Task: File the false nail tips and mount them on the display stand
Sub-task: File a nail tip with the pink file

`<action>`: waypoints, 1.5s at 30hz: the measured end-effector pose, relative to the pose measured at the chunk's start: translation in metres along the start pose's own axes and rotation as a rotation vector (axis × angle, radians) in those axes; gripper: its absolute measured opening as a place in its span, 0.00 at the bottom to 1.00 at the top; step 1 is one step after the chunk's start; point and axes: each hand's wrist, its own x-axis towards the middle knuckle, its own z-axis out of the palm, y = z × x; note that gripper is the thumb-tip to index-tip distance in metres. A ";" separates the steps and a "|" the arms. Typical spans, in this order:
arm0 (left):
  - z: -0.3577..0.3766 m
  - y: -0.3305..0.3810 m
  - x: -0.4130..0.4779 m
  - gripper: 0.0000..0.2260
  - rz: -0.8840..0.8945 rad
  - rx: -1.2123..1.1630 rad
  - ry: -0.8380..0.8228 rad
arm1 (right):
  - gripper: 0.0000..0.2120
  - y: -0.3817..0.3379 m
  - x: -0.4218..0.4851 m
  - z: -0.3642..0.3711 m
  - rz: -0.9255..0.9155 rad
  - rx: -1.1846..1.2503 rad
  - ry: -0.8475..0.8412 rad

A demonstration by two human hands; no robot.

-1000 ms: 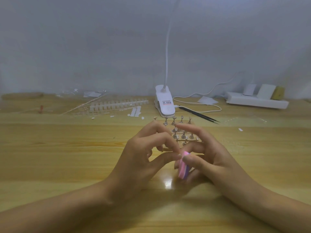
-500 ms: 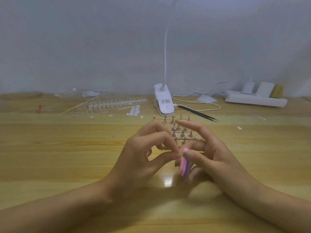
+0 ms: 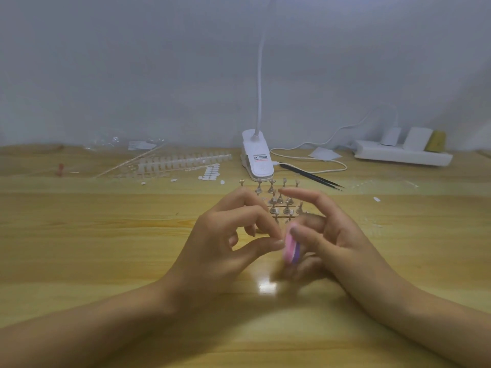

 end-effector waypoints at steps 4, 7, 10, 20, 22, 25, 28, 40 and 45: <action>-0.001 0.000 0.000 0.04 -0.035 -0.040 0.018 | 0.21 -0.001 -0.001 -0.001 -0.010 -0.015 -0.014; 0.000 0.001 0.000 0.05 -0.003 -0.018 -0.005 | 0.22 0.002 0.000 -0.002 -0.007 0.006 0.010; -0.001 0.001 0.000 0.05 -0.036 -0.039 0.009 | 0.22 0.002 0.000 -0.002 -0.012 0.011 0.011; 0.000 0.001 0.000 0.05 -0.057 -0.062 -0.025 | 0.21 0.002 0.001 -0.001 -0.016 0.027 0.018; 0.000 0.000 -0.001 0.04 -0.093 -0.096 -0.032 | 0.20 0.002 0.003 -0.005 -0.016 0.073 0.137; -0.003 -0.002 0.002 0.05 -0.188 -0.258 0.011 | 0.17 0.001 0.002 -0.005 -0.037 0.089 0.091; -0.004 -0.004 0.003 0.04 -0.229 -0.475 -0.006 | 0.16 0.001 0.000 -0.004 -0.033 0.084 0.039; -0.003 -0.011 0.005 0.06 -0.396 -0.595 -0.041 | 0.13 -0.002 -0.001 -0.002 0.065 0.106 -0.036; -0.002 -0.010 0.005 0.04 -0.200 -0.272 -0.058 | 0.13 -0.004 0.000 0.003 0.033 0.128 0.039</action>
